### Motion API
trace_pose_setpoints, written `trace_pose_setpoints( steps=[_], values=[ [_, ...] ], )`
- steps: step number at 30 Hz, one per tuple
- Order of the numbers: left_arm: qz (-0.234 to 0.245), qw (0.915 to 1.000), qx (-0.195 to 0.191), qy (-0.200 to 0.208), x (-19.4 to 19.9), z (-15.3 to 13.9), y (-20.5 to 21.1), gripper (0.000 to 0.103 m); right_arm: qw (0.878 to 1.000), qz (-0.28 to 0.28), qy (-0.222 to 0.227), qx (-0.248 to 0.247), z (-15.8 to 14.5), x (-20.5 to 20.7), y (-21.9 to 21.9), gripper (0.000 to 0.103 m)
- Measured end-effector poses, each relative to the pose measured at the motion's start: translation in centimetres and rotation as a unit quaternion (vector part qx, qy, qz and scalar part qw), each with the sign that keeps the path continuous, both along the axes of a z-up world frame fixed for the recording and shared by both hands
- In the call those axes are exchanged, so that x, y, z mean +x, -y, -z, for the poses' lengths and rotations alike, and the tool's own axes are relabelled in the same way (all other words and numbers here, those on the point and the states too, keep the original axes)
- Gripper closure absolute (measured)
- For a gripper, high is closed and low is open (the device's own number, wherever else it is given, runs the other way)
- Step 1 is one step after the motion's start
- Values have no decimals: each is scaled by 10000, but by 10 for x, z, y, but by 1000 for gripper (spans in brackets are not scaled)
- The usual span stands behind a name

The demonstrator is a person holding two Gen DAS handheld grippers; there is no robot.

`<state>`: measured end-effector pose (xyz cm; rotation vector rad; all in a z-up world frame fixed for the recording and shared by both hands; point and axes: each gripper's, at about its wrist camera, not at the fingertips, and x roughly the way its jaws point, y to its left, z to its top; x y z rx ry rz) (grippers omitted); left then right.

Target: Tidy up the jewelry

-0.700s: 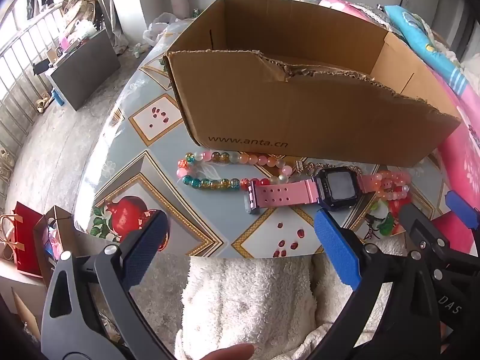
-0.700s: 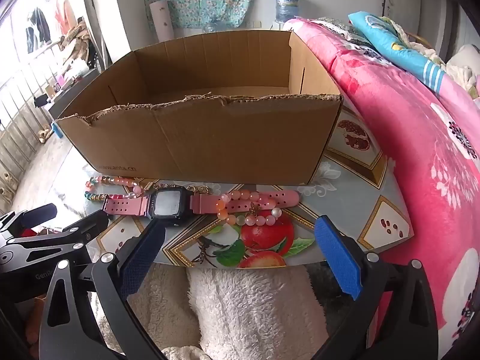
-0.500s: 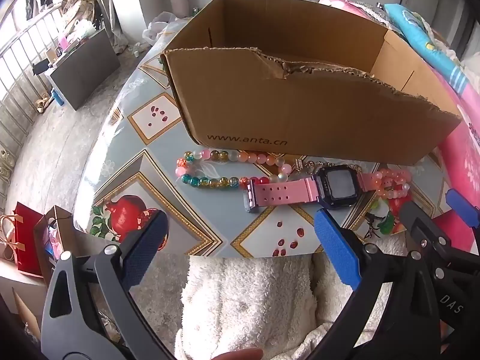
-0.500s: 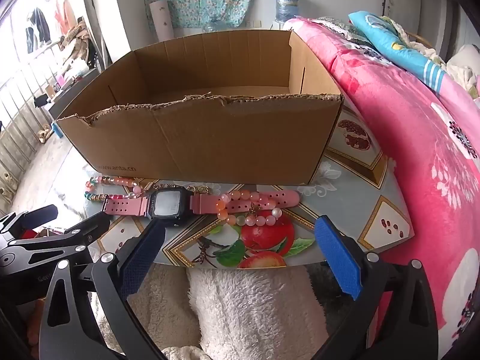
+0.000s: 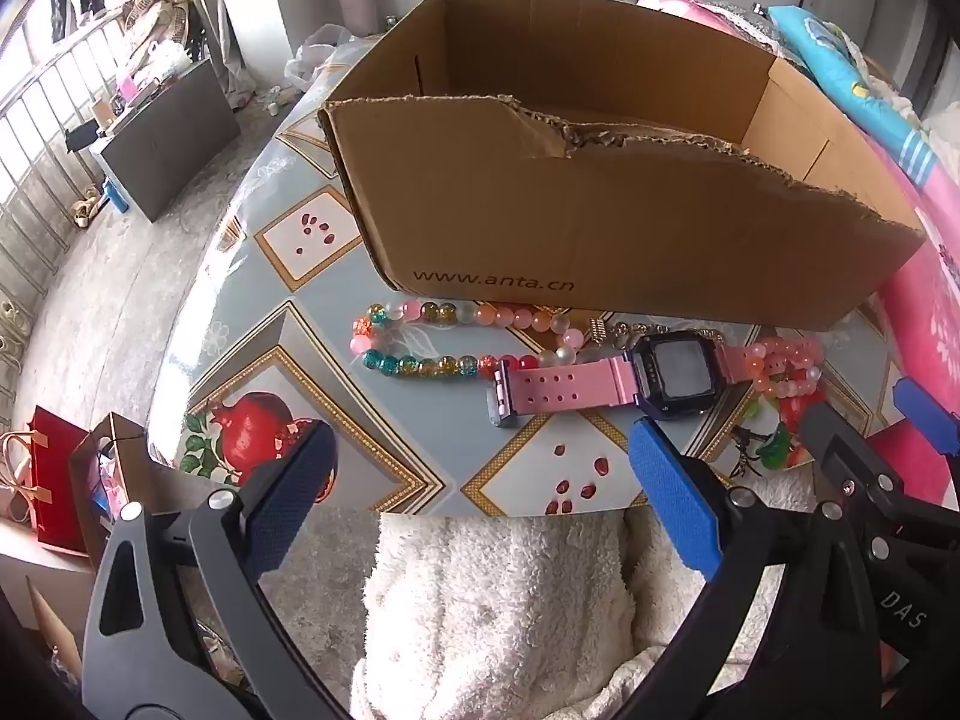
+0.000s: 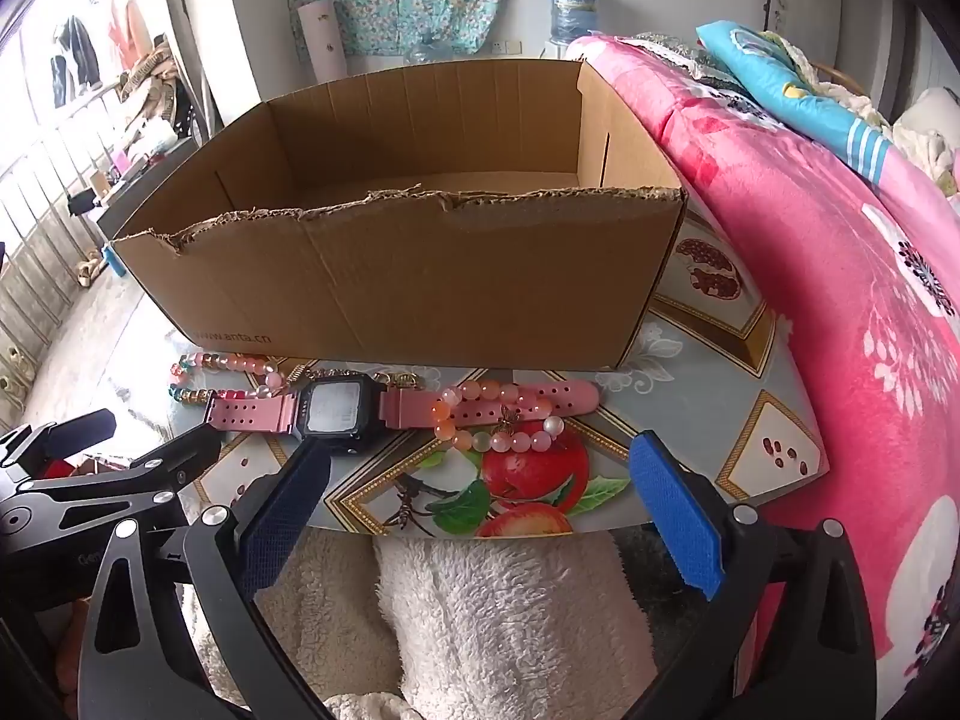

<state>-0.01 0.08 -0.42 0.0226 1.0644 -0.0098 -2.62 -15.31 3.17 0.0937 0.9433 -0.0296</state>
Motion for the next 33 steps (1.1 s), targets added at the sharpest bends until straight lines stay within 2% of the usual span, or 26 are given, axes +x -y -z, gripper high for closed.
trace_pose_setpoints(
  steps=[33],
  values=[
    [-27,10000,14,35,-1,-3,1,9,10000,-4,15,-10,-3,-2,1,6]
  ],
)
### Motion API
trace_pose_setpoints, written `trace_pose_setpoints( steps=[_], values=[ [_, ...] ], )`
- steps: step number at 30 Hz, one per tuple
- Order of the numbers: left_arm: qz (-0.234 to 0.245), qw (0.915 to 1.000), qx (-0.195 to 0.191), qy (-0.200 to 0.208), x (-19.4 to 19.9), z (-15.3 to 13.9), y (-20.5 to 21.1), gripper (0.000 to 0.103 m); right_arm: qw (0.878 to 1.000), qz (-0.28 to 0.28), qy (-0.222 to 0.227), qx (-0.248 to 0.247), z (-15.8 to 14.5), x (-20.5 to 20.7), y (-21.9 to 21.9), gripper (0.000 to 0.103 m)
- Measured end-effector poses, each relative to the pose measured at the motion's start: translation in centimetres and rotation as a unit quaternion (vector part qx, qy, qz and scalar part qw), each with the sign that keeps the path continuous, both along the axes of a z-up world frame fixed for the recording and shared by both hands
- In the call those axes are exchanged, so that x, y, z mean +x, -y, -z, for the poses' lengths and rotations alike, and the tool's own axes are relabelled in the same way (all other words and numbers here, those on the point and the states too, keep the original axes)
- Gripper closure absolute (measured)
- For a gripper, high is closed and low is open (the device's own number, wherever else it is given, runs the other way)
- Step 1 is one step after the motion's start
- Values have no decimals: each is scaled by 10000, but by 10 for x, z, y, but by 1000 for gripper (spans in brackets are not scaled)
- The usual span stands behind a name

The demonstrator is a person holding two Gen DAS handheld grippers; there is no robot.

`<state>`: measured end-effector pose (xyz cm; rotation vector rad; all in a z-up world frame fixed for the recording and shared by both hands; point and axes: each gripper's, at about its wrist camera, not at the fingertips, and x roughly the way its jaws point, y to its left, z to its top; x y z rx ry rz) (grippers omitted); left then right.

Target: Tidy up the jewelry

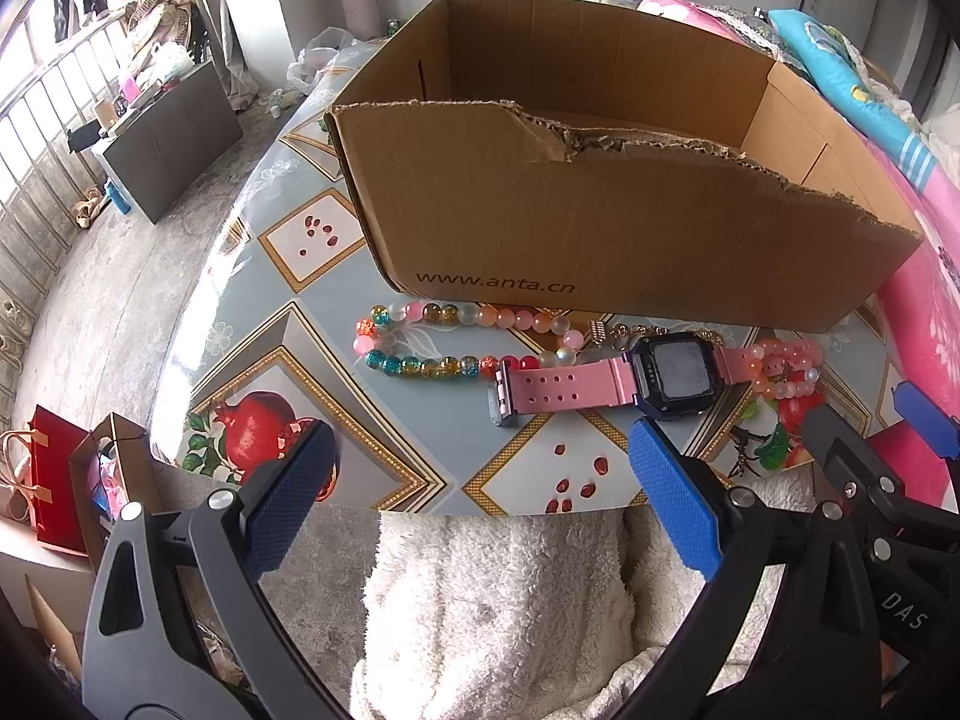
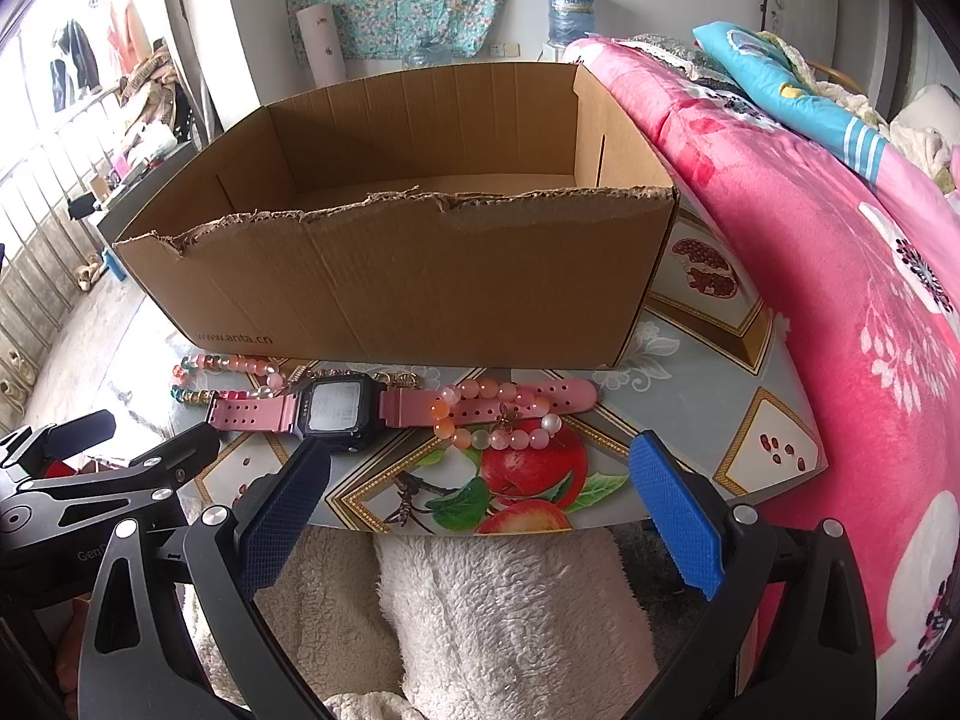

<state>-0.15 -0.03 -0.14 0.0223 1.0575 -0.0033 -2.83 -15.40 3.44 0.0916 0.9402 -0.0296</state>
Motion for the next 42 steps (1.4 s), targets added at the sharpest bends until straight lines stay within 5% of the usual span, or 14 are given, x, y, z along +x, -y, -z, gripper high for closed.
trace_pose_setpoints(
  steps=[14,27,33,42],
  values=[
    [-10,10000,-18,18,-1,0,-2,9,10000,2,13,-10,0,-1,1,6],
    [387,9972,-219,596,-3,0,-34,8,9980,-329,412,334,-7,20,0,6],
    [939,9857,-923,1055,-7,-4,-49,8,9926,-721,273,941,-4,48,-4,20],
    [809,9857,-1312,687,11,14,-64,8,9859,-915,3,1400,7,70,-16,47]
  ],
)
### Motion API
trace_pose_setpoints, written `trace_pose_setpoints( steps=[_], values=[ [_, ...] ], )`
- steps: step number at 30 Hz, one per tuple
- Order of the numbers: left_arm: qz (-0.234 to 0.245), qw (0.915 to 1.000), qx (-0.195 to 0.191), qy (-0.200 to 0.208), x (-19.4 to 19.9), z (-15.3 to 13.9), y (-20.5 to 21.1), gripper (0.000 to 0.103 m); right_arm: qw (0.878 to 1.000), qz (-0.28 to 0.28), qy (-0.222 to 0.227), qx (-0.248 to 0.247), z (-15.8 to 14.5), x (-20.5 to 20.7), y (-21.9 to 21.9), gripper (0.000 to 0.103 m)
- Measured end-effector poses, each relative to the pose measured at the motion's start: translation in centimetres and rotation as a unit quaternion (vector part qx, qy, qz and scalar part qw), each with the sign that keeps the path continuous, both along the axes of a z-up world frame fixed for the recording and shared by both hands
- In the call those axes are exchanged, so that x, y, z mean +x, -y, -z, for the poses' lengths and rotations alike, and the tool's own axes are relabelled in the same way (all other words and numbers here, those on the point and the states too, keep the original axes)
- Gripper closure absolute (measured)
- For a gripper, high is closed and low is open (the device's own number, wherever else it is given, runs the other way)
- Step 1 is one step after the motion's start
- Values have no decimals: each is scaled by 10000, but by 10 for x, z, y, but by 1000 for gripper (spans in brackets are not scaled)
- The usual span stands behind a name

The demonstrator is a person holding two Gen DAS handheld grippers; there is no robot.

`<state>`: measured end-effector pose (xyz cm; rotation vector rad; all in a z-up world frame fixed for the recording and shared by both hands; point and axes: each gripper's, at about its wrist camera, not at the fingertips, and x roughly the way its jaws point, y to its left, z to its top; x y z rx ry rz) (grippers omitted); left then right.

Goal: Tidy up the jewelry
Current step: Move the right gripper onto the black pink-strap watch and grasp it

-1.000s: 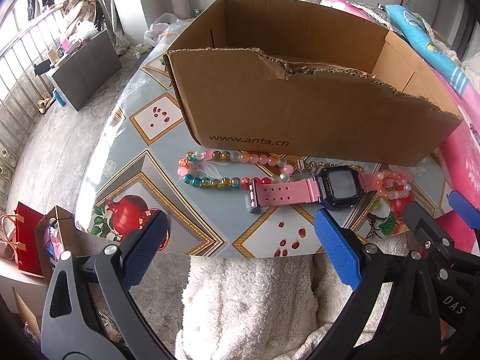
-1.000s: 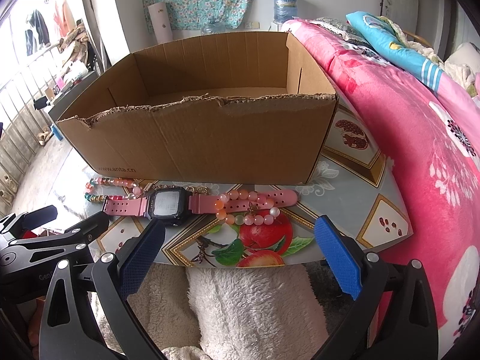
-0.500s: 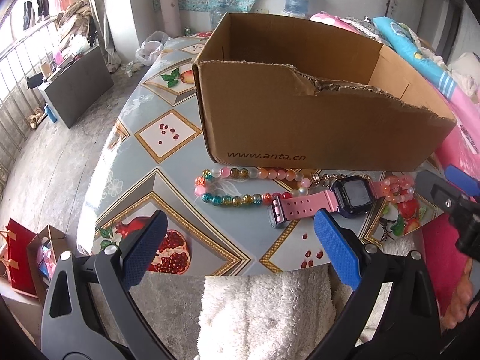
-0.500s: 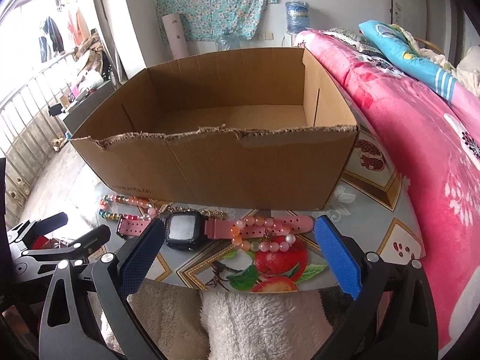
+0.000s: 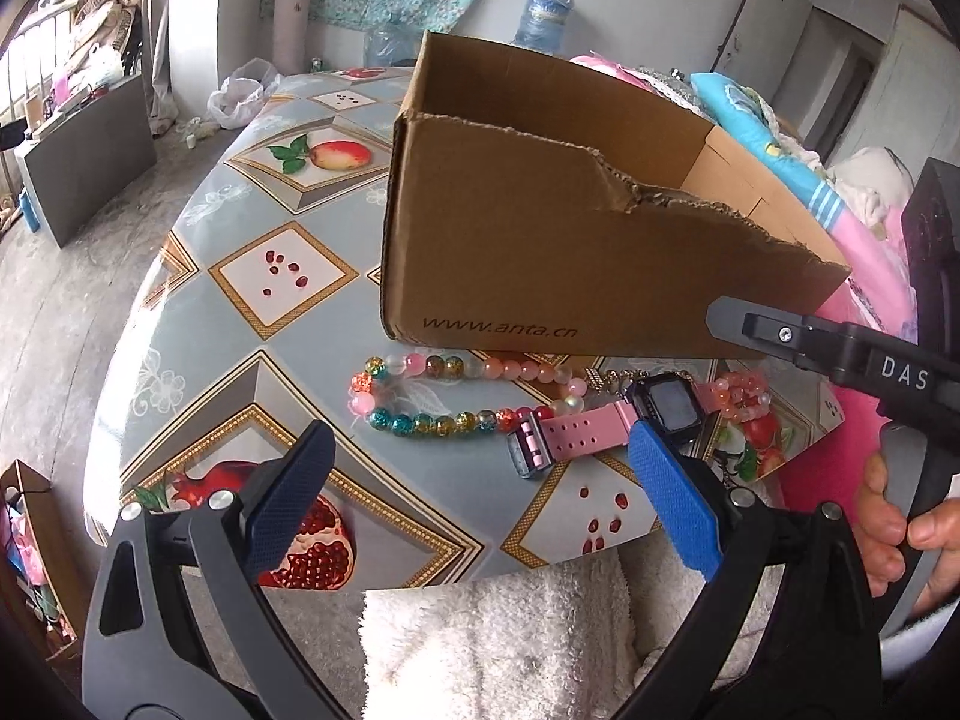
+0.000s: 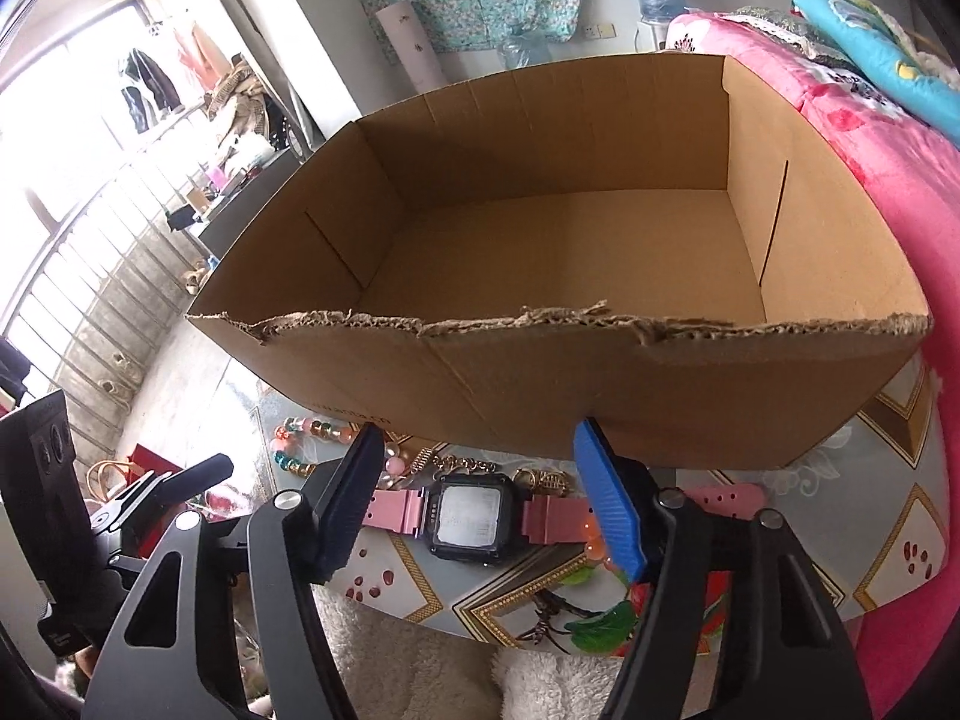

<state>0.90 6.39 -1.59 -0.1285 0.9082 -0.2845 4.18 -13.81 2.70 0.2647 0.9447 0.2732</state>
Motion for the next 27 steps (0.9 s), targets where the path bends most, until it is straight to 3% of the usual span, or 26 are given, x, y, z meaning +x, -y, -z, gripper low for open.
trace_pose_setpoints(
  steps=[11,14,19,23,27],
  values=[
    [336,9989,318,123,-2,0,10,8,9992,-90,233,308,-11,29,24,49],
    [328,9990,280,121,-5,1,8,8,9971,-620,438,16,-21,12,32,49],
    [287,9990,314,105,-7,5,12,9,9899,-1367,149,-348,-9,-17,23,49],
    [309,9987,388,133,-6,5,17,9,9849,-1651,42,-525,4,-26,9,49],
    [324,9982,458,207,-7,2,20,9,9739,-2043,252,-953,6,-31,-13,49]
  ],
)
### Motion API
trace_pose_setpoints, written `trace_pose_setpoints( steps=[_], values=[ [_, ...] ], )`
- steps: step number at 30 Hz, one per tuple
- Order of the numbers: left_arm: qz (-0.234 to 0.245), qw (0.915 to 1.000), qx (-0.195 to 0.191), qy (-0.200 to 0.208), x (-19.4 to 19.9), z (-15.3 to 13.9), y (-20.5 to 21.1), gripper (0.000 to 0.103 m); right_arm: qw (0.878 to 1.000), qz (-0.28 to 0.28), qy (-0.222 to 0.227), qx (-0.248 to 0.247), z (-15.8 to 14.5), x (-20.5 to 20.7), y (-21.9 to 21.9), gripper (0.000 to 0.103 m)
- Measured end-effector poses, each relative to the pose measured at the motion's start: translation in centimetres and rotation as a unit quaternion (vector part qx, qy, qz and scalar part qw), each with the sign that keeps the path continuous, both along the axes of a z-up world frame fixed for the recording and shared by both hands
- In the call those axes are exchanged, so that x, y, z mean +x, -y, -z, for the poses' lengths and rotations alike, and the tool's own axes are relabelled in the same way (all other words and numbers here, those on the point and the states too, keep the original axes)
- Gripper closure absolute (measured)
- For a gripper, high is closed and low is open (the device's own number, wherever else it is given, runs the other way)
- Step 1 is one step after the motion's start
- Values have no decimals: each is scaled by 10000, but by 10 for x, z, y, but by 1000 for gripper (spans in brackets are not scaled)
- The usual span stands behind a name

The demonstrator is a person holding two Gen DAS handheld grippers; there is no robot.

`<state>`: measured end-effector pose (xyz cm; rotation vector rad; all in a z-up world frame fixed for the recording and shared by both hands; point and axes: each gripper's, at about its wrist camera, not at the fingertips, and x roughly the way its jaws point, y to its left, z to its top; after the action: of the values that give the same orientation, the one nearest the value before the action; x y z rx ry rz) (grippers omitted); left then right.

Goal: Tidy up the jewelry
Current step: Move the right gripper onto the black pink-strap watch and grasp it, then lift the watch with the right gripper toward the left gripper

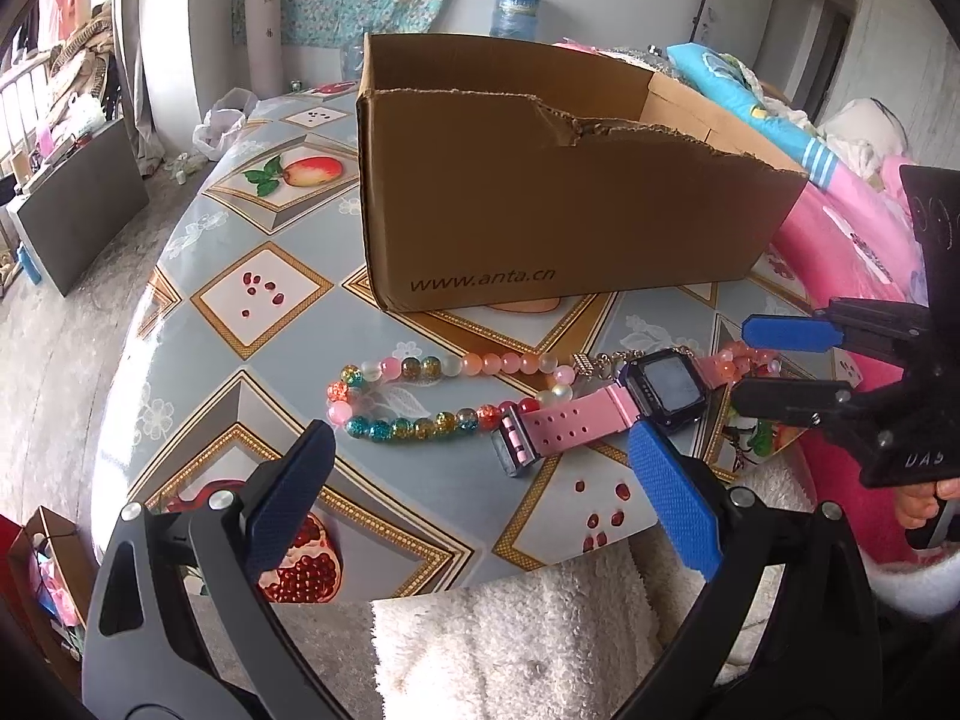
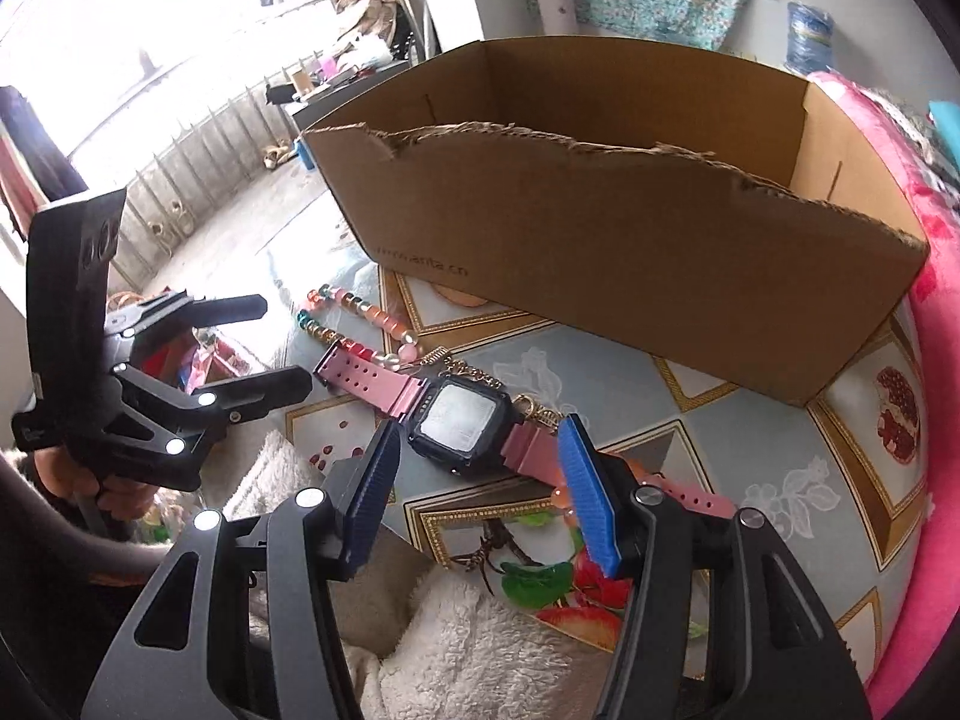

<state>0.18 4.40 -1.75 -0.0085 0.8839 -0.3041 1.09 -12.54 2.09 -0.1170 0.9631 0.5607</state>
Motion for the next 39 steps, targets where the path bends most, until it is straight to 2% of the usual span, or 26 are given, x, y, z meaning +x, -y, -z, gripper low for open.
trace_pose_setpoints(
  steps=[6,12,17,20,25,28,32,35,39],
  values=[
    [0,9999,51,145,-2,-5,1,10,9947,-615,364,-744,5,-4,-29,49],
    [97,9999,-40,48,-1,-6,4,38,9863,-997,418,-1242,16,0,-36,49],
    [321,9994,6,88,-3,-9,13,47,9836,-1154,398,-1327,19,2,-38,51],
    [470,9987,102,165,-5,-11,22,47,9877,-1186,165,-1008,19,11,-29,51],
    [761,9962,332,269,-9,-12,36,47,9919,-1168,-479,-159,17,30,-4,52],
    [922,9934,573,380,-10,-14,46,47,9881,-1233,-878,276,18,40,9,52],
    [1114,9852,1151,606,-10,-12,62,47,9789,-1351,-1353,726,22,58,24,52],
    [1248,9797,1431,641,-9,-8,69,47,9726,-1421,-1577,951,25,67,32,52],
    [1378,9719,1771,715,-11,-4,77,47,9681,-1540,-1695,1012,23,73,36,52]
  ],
)
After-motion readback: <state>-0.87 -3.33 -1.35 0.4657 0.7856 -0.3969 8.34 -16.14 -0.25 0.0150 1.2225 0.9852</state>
